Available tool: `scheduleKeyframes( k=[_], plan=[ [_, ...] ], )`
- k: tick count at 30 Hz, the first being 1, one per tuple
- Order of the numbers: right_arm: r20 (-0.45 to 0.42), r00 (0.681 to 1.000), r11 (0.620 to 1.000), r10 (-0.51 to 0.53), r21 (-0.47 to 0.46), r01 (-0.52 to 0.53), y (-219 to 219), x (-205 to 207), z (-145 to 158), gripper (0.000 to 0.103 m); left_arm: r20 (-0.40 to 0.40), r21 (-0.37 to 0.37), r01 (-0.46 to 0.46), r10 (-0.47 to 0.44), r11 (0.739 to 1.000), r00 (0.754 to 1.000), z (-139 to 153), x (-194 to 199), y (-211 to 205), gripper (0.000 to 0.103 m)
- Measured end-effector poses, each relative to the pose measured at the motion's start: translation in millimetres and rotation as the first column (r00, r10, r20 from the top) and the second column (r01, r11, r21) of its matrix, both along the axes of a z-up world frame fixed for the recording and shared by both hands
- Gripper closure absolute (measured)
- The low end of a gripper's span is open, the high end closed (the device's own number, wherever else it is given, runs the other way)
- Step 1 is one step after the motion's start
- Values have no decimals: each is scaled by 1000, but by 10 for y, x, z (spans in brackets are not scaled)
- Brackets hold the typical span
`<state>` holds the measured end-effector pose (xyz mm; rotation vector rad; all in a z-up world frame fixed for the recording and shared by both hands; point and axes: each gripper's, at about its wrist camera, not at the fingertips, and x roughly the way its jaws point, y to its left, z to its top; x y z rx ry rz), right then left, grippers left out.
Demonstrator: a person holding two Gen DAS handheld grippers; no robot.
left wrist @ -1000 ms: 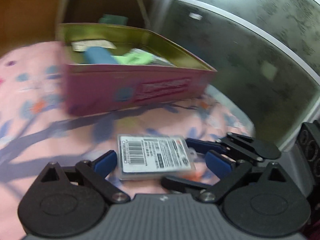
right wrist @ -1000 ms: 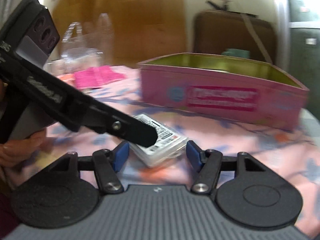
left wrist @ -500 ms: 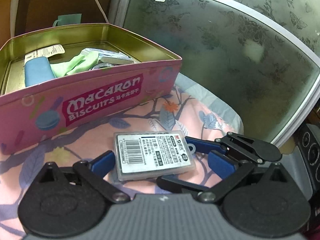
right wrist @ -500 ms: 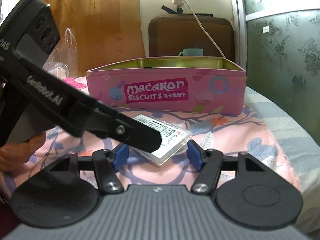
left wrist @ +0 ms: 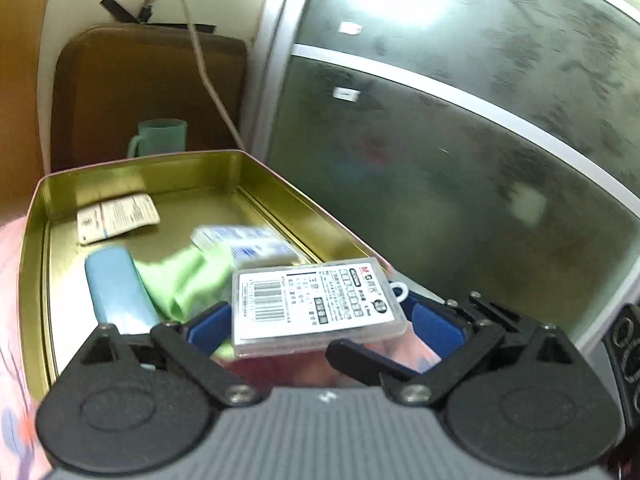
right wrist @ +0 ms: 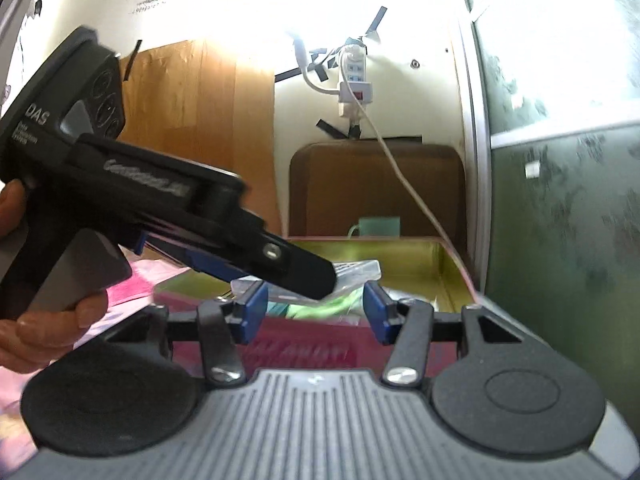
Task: Organize soft objects
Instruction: 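Carry the clear card case into the pink tin and release, then move the right gripper back toward the pink towel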
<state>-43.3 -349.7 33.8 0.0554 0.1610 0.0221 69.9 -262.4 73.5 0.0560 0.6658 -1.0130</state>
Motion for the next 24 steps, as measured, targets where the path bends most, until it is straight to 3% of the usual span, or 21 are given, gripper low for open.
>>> scheduleKeyframes(
  k=[5, 9, 12, 16, 24],
  plan=[
    [-106, 994, 998, -7, 62, 14, -150, 483, -37, 47, -47, 26, -71, 72, 997, 996, -55, 487, -232, 4],
    [-152, 980, 991, -132, -58, 124, -66, 790, -115, 46, -121, 64, -133, 140, 989, 983, -225, 790, -312, 1],
    [-144, 965, 974, -220, -82, 210, -80, 875, -177, 46, -86, 73, -199, 205, 977, 975, -246, 901, -319, 1],
    [-112, 971, 978, -209, -5, 210, -89, 693, -166, 46, -85, 35, -238, 240, 971, 967, -178, 927, -151, 1],
    [-92, 977, 979, -192, 51, 197, 115, 446, -82, 43, 46, 63, -292, 290, 954, 956, -30, 671, 159, 1]
  ],
)
